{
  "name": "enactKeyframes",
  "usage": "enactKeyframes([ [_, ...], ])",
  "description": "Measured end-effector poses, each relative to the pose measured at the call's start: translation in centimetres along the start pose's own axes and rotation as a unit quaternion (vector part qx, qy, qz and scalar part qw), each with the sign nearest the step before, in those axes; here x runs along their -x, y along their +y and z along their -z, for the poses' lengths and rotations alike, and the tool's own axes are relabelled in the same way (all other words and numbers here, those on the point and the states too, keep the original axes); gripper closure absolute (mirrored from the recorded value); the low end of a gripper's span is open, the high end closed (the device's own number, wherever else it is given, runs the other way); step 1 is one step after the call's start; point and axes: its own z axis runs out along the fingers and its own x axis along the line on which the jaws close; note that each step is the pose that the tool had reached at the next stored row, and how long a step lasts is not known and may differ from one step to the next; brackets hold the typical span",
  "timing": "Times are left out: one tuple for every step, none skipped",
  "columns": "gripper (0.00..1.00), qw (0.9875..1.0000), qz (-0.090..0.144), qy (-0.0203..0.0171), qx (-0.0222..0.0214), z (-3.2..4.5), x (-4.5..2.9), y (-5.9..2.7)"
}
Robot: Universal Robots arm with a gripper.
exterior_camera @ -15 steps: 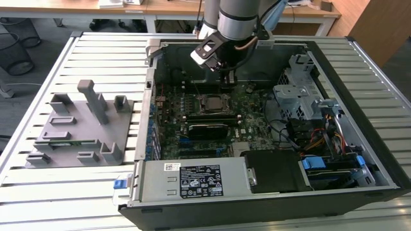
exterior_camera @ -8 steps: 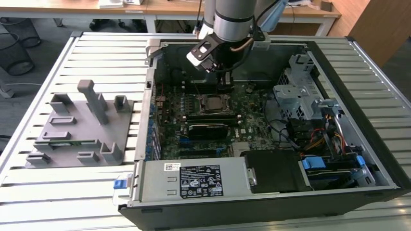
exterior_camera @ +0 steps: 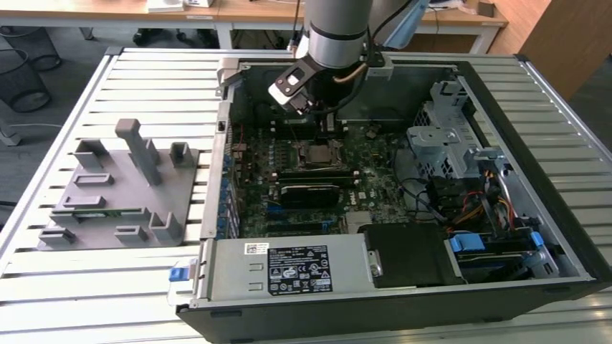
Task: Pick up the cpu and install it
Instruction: 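Close the cpu cover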
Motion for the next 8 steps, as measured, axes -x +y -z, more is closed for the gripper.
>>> enactKeyframes([
  [0.89,1.0000,0.000,0.0000,0.0000,-0.11,0.09,-0.15],
  [0.89,1.0000,0.001,0.0001,0.0000,-0.21,0.16,-0.27],
  [0.89,1.0000,0.001,0.0001,0.0001,-0.31,0.23,-0.40],
  [0.89,1.0000,0.002,0.0001,0.0001,-0.39,0.25,-0.55],
  [0.89,1.0000,0.002,0.0001,0.0000,-0.47,0.25,-0.68],
  [0.89,1.0000,0.002,0.0000,0.0000,-0.54,0.26,-0.83],
  [0.89,1.0000,0.003,0.0000,0.0000,-0.63,0.26,-0.99],
  [0.89,1.0000,0.003,0.0000,0.0000,-0.72,0.25,-1.16],
])
